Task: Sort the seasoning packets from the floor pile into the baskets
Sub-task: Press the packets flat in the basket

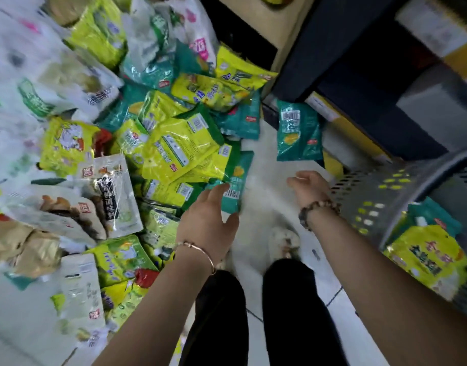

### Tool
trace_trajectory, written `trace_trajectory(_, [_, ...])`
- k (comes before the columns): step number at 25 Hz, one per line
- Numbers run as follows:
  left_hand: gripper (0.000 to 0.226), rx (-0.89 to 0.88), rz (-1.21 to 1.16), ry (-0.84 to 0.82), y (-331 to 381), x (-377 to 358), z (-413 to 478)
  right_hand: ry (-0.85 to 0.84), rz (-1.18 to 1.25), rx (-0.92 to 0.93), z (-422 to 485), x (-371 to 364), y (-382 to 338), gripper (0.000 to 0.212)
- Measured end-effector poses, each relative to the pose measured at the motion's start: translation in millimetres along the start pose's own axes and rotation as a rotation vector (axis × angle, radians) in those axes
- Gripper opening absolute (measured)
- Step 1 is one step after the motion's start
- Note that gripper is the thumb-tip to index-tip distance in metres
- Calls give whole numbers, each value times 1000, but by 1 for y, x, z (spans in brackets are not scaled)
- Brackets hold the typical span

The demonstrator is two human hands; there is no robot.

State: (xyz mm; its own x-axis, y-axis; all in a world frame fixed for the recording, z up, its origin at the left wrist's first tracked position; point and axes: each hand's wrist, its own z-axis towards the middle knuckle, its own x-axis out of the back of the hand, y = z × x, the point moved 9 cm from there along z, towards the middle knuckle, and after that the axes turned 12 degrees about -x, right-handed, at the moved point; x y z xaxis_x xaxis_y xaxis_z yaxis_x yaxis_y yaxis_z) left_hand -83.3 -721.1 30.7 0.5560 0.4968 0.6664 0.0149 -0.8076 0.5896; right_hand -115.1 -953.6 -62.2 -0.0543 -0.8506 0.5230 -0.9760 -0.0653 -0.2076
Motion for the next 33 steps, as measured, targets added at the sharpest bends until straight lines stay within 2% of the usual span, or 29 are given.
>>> trace_trajectory(2, [55,85,-53,-17,-32,-24,16,10,-40,-135,57,-18,10,27])
trace_trajectory(4, [54,141,-138,-12,-59,-54,32,12,-157,-180,110,-39,16,26])
trace_trajectory(6, [52,152,-221,19,-77,-86,56,70,-224,-159,155,-51,11,38])
trace_trajectory(10, [47,130,-274,93,-99,-142,105,300,-85,-16,236,-48,-29,77])
trace_trajectory(13, [45,109,-332,103,-102,-174,124,434,-31,6,284,-26,-49,84])
trace_trajectory(16, [42,137,-384,90,-108,-195,128,433,-95,-37,315,-11,-51,95])
trace_trajectory(17, [41,136,-378,88,-109,-200,130,445,-140,-34,320,-7,-52,95])
trace_trajectory(19, [40,122,-361,77,-106,-203,130,466,-132,-6,318,-5,-53,79])
trace_trajectory(22, [36,143,-416,69,-101,-199,132,387,34,54,297,-23,-42,46])
trace_trajectory(24, [32,230,-513,89,-104,-188,129,295,91,99,266,-37,-33,38])
trace_trajectory(26, [27,332,-623,136,-113,-173,124,193,53,110,231,-49,-27,33])
trace_trajectory(29, [25,535,-827,206,-133,-146,107,-32,-46,133,171,-69,-27,13])
trace_trajectory(31, [38,643,-879,129,-140,-139,94,-217,-19,130,129,-79,-29,9])
trace_trajectory(33, [49,734,-1006,15,-138,-141,82,-389,-65,175,86,-91,-35,17])
